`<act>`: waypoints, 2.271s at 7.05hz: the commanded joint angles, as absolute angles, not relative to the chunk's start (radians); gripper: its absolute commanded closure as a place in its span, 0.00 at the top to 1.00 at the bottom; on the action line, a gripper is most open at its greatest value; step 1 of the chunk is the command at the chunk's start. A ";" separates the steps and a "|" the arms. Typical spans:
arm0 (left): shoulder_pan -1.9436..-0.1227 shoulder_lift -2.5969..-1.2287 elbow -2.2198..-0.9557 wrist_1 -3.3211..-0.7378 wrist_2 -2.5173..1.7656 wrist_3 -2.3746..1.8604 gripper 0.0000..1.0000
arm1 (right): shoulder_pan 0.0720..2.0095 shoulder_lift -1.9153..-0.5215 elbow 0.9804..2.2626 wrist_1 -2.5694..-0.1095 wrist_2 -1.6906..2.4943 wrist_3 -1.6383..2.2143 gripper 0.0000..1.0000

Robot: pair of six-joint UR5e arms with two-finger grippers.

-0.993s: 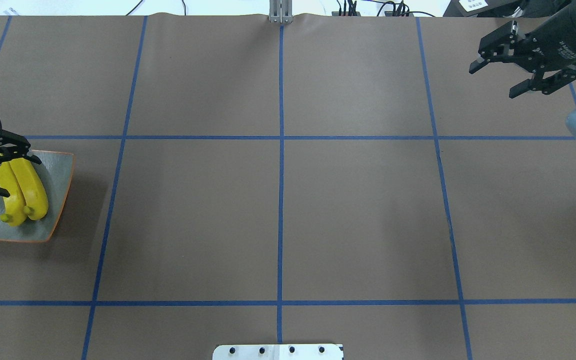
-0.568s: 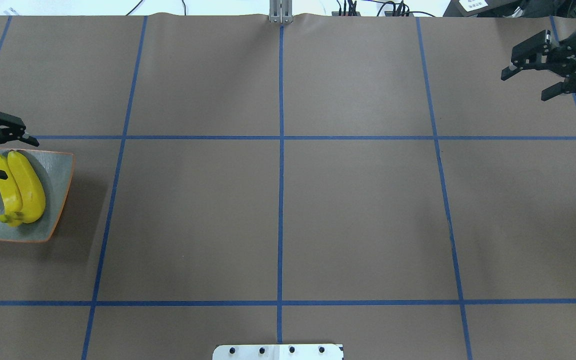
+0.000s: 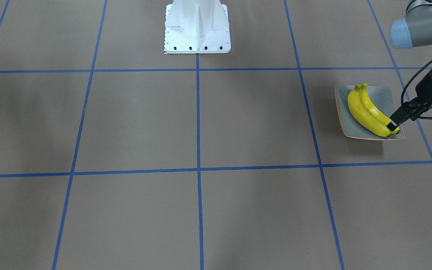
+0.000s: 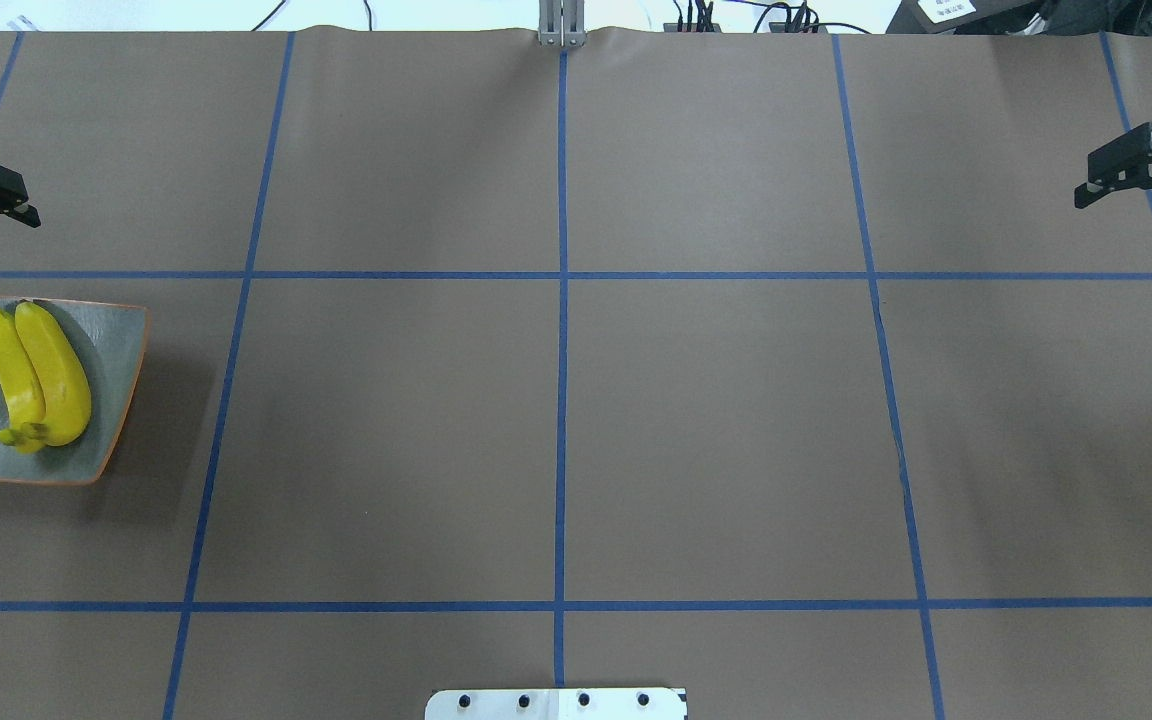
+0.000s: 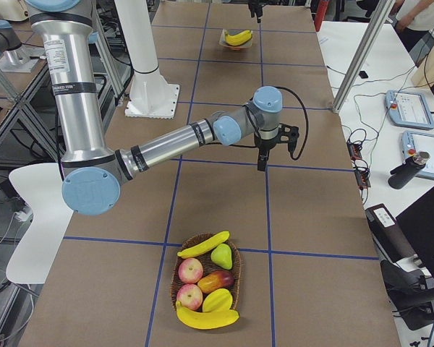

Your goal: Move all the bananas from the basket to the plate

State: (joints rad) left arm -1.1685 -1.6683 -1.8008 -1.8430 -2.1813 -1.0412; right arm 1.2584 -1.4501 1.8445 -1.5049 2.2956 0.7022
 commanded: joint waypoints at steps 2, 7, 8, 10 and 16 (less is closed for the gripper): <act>-1.181 -1.680 -1.802 -1.772 -2.160 -0.863 1.00 | 1.269 -1.486 1.839 -1.580 2.267 0.546 1.00; -1.221 -1.695 -1.805 -1.680 -2.140 -0.611 1.00 | 1.365 -1.529 1.760 -1.574 2.283 0.339 1.00; -1.221 -1.695 -1.796 -1.681 -2.138 -0.607 1.00 | 1.377 -1.529 1.750 -1.572 2.286 0.337 1.00; -1.223 -1.684 -1.796 -1.683 -2.140 -0.603 1.00 | 1.400 -1.542 1.711 -1.571 2.283 0.252 1.00; -1.221 -1.683 -1.835 -1.680 -2.149 -0.620 1.00 | 1.589 -1.635 1.543 -1.525 2.312 -0.162 1.00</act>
State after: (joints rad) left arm -1.2224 -1.6833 -1.8300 -1.6809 -2.1472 -0.6193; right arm 1.5529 -1.6184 1.5578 -1.5254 2.3143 -0.1154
